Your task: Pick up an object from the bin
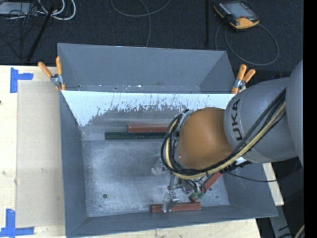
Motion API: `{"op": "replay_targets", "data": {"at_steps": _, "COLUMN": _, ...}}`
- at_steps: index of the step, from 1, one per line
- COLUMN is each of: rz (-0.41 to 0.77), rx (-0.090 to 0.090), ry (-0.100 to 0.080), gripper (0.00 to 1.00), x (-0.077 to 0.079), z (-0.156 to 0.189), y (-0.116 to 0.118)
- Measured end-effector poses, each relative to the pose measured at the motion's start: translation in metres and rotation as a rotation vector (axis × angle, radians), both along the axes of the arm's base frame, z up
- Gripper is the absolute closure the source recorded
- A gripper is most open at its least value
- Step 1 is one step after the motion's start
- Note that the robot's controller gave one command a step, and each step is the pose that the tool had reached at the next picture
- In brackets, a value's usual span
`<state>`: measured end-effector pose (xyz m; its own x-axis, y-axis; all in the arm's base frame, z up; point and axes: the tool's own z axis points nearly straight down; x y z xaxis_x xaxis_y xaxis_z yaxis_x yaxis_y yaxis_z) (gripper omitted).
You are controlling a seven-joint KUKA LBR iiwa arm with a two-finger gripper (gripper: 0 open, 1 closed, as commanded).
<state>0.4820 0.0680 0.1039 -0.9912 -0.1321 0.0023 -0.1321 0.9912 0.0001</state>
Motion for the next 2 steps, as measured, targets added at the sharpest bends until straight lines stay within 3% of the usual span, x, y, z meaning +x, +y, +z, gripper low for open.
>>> {"op": "replay_targets", "data": {"at_steps": 1, "rz": -0.160, "rx": 0.000, "ry": 0.001, "gripper": 0.00, "x": -0.002, "z": -0.015, "y": -0.010}}
{"op": "replay_targets", "data": {"at_steps": 2, "rz": 0.021, "rx": 0.002, "ry": -0.011, "gripper": 1.00, "x": -0.005, "z": -0.028, "y": -0.040}}
